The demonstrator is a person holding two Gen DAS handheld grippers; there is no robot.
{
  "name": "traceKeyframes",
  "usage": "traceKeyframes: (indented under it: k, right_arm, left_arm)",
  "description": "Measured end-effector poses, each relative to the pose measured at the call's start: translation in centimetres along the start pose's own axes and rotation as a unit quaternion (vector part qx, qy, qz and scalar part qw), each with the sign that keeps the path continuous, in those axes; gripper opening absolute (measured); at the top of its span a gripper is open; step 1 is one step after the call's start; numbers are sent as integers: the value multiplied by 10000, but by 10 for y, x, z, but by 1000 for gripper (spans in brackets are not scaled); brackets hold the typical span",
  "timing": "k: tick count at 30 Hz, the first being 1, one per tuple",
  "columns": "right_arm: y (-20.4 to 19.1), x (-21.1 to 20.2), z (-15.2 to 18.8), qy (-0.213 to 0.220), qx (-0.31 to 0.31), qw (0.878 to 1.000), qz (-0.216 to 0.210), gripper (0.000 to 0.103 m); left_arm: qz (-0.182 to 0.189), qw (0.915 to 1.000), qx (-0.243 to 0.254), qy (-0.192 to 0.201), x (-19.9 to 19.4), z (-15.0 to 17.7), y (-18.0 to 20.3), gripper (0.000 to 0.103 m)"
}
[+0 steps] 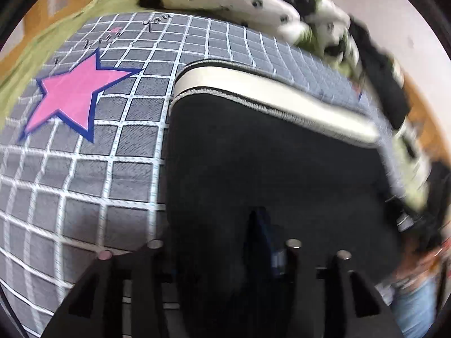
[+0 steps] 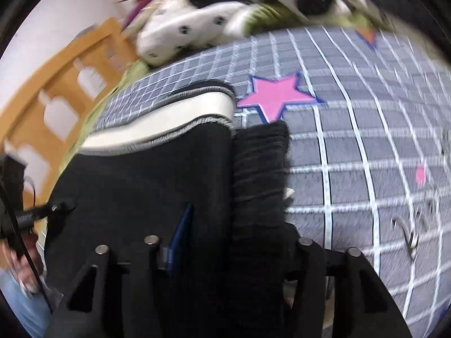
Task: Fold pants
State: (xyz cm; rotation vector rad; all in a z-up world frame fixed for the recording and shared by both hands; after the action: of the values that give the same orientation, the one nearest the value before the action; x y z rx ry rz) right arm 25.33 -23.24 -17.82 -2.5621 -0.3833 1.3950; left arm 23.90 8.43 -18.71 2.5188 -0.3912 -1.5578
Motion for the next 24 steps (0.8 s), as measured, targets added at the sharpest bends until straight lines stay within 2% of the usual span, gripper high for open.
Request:
traceKeyframes:
  k: [2, 3, 4, 5, 7, 9, 11, 13, 14, 15, 16, 18, 20, 21, 22, 24]
  right_arm:
    - [-5, -10, -6, -125, -165, 9996, 180, 52]
    - [-7, -25, -11, -55, -240, 9990, 364, 51]
    - [-8, -45, -15, 250, -248, 9980, 532, 51]
    - [-9, -61, -17, 526, -258, 9969, 527, 51]
    - [-15, -79, -21, 797, -390, 9958, 235, 52]
    - [-14, -74, -23, 799, -267, 9963, 173, 52]
    - [-14, -50, -22, 457, -224, 9986, 133, 49]
    - [-14, -20, -12, 97, -342, 9983, 454, 43]
    - [-14, -8, -7, 76, -418, 9965, 721, 43]
    - [-17, -7, -6, 181, -603, 9944, 852, 34]
    - [-21, -9, -6, 233, -757, 9940, 758, 12]
    - [-19, -34, -13, 333, -449, 9983, 178, 9]
    - [-11, -64, -18, 601, -84, 9970, -480, 8]
    - [-10, -73, -18, 703, -120, 9968, -368, 8]
    - [-9, -73, -15, 705, -294, 9971, 26, 9]
    - [-6, -53, -5, 329, -499, 9970, 487, 10]
  left_arm:
    - [-102, 9997, 173, 104, -8, -5, 3, 47]
    - [-161, 9997, 71, 161, -11, -6, 1, 49]
    - [-237, 9995, -27, 222, -14, -8, -1, 53]
    - [-350, 9986, -148, 375, -16, -10, -5, 60]
    - [-456, 9971, -257, 552, -20, -14, -11, 61]
    - [-441, 9964, -393, 601, -21, -18, -21, 61]
    - [-380, 9951, -627, 669, -23, -19, -30, 61]
    - [-350, 9940, -737, 724, -27, -20, -33, 61]
    - [-399, 9933, -755, 785, -29, -20, -35, 61]
    - [-446, 9925, -745, 857, -31, -20, -36, 61]
    - [-488, 9917, -727, 944, -35, -21, -37, 61]
    - [-430, 9902, -702, 1126, -47, -20, -37, 61]
    - [-328, 9902, -631, 1201, -54, -18, -36, 61]
    - [-299, 9901, -584, 1243, -57, -17, -34, 61]
    - [-294, 9900, -542, 1270, -58, -16, -32, 61]
    - [-310, 9910, -439, 1222, -55, -16, -28, 61]
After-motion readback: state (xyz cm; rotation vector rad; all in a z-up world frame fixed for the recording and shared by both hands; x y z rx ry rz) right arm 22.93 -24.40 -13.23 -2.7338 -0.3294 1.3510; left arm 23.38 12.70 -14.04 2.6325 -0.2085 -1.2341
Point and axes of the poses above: each gripper's, at about its wrist camera, not at the fingertips, and x roughly the way its jaws point, y to its right, z to its underside, the point moved 4 cm from there along x, roughly the way its jaws point
